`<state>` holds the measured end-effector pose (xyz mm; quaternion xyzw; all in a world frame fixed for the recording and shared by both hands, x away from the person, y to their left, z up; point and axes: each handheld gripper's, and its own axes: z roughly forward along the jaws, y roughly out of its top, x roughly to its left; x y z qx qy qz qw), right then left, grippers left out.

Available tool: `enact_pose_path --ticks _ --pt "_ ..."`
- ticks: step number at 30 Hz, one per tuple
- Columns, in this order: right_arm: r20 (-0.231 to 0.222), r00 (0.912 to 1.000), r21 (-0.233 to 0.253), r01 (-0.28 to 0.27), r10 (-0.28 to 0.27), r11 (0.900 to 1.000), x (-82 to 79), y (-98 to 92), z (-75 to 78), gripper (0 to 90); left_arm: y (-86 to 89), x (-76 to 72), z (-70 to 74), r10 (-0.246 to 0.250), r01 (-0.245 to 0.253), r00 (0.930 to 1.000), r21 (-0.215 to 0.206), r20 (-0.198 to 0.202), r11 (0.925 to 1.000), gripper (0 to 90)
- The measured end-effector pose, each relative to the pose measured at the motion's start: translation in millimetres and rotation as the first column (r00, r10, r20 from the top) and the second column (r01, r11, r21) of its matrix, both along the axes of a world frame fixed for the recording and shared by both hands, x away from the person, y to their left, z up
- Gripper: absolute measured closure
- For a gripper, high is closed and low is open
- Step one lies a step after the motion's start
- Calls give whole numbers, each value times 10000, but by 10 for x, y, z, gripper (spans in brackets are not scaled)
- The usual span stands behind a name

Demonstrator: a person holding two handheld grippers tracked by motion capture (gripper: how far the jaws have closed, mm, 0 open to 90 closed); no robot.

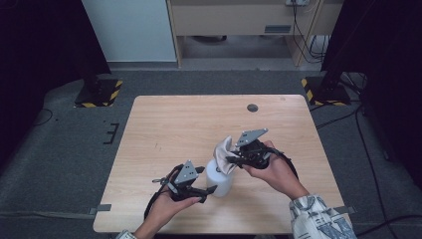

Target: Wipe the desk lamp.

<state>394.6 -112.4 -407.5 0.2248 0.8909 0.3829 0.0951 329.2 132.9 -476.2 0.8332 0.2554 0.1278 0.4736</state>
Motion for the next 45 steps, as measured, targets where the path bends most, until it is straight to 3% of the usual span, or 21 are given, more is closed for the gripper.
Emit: enact_pose_path --ticks 16,27,45 --pt "-199 9997 283 120 -115 9995 95 -172 -78 771 -48 -5 -47 -81 80 10000 213 26 9997 225" --pt "-839 9964 -147 91 -103 9999 78 -136 -446 773 -52 -3 -62 -107 107 9999 328 27 9994 221" --pt "-1266 9918 -373 112 -158 9992 91 -115 -718 774 -56 -3 -61 -119 117 9999 378 49 9992 209"
